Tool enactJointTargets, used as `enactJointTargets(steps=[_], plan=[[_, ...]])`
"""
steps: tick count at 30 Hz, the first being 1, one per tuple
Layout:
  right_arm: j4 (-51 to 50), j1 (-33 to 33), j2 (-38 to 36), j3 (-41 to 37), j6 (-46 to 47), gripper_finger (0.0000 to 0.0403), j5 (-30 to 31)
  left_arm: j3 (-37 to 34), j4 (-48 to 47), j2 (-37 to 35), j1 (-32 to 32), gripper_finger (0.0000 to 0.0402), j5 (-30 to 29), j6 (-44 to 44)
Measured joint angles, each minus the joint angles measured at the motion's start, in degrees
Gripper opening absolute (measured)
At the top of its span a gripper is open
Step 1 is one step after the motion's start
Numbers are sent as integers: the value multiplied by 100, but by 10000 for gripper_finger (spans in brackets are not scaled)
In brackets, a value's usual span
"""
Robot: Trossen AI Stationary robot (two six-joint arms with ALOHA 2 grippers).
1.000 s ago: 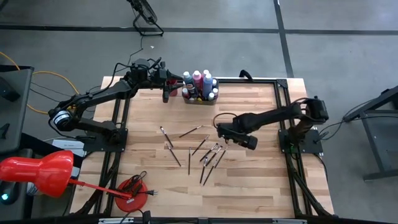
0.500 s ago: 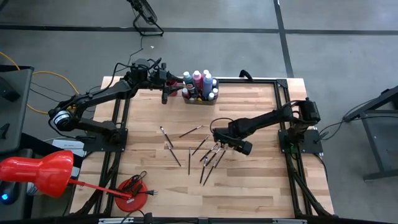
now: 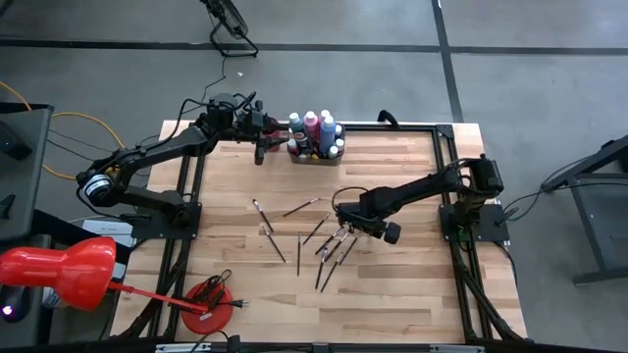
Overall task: Pick & Place Paint Supplies
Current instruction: Put the black paint brush into the pink cup
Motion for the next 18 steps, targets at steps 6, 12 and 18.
enactJointTargets(steps=[6,12,18], plan=[[-39,14,5,0,15,98,14,0,-16,0,0,161,0,3],[-35,76,9,-2,64,68,40,0,-5,0,0,161,0,3],[-26,83,11,-7,80,42,40,0,-5,0,0,161,0,3]])
